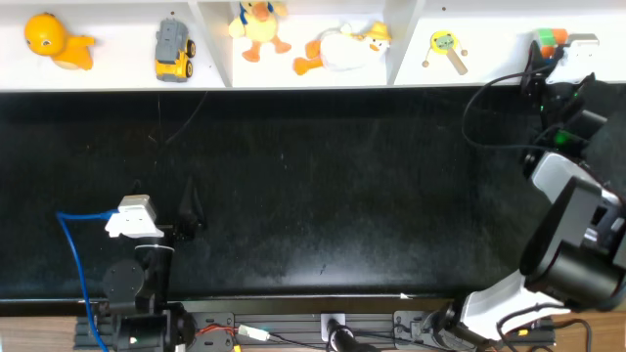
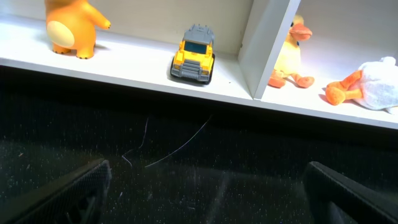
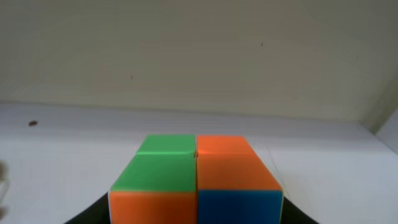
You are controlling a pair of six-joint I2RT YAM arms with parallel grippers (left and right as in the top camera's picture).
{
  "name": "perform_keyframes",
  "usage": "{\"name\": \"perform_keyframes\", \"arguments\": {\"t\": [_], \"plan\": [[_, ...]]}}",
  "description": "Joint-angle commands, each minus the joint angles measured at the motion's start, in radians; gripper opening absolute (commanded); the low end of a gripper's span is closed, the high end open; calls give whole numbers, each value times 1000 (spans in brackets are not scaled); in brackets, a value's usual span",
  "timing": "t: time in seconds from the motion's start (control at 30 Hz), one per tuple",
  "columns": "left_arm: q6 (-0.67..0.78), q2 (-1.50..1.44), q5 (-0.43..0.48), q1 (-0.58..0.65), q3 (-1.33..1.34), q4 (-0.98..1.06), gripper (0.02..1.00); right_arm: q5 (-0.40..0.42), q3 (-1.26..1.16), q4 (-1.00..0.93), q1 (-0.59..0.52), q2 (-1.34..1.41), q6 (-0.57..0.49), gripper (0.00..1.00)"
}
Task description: Store Toys
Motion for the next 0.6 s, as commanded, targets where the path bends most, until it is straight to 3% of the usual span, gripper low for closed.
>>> {"name": "perform_keyframes", "arguments": {"t": [0.03,0.23,0.6], "plan": [[-21,-10,-9,-7,-5,-1,998,-15,39,77,-4,88,21,47],[-21,-10,-9,-7,-5,-1,998,-77,129,75,-4,174,63,47],[-21,-10,-9,-7,-5,-1,998,-82,220,-91,1,200,66,45]]}}
